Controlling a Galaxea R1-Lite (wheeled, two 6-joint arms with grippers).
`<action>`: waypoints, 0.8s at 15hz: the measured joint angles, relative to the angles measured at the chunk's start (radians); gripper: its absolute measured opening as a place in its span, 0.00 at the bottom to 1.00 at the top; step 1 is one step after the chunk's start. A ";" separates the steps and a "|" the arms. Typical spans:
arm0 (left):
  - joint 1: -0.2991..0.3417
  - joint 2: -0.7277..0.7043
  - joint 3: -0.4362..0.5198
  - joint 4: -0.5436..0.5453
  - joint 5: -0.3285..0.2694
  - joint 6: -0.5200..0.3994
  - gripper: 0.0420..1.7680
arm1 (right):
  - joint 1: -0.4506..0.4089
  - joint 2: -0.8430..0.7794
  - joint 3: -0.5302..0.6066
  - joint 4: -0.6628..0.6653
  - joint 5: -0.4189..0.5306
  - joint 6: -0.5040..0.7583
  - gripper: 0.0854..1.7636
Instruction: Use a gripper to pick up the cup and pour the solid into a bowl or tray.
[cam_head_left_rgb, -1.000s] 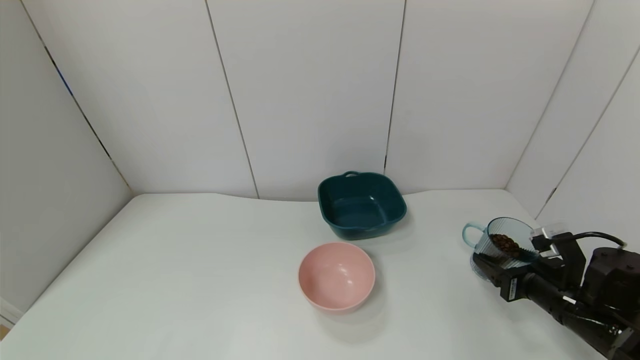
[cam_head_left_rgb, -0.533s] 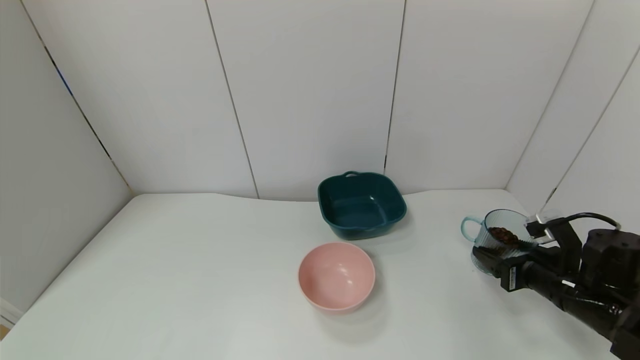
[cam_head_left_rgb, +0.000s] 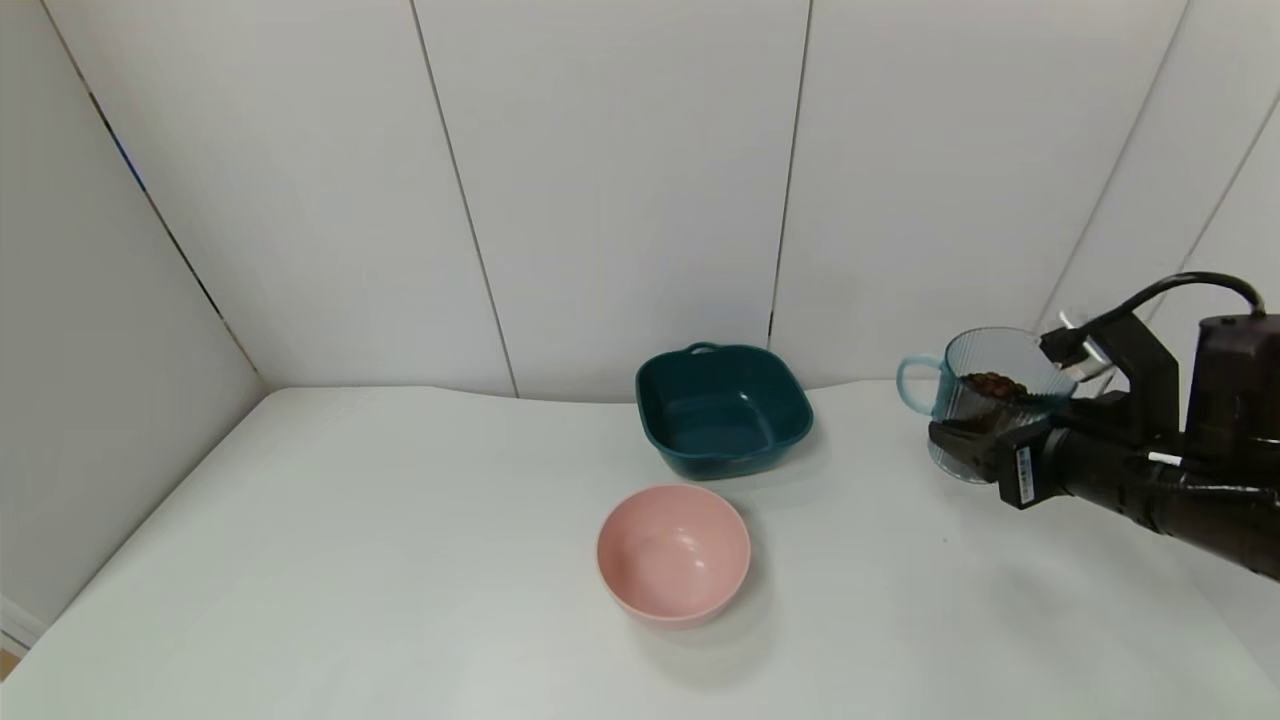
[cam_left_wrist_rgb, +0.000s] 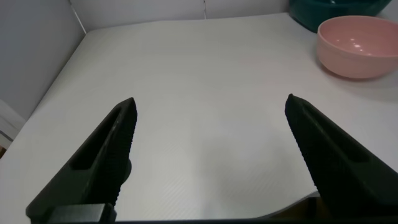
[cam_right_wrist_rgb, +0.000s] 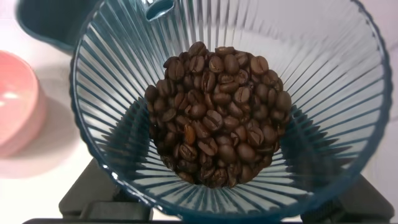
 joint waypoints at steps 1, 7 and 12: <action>0.000 0.000 0.000 0.000 0.000 0.000 0.97 | 0.033 -0.010 -0.026 0.017 -0.031 -0.020 0.74; 0.000 0.000 0.000 0.000 0.000 0.000 0.97 | 0.259 -0.009 -0.136 0.176 -0.198 -0.066 0.74; 0.000 0.000 0.000 0.000 0.000 0.000 0.97 | 0.389 0.059 -0.205 0.231 -0.321 -0.138 0.74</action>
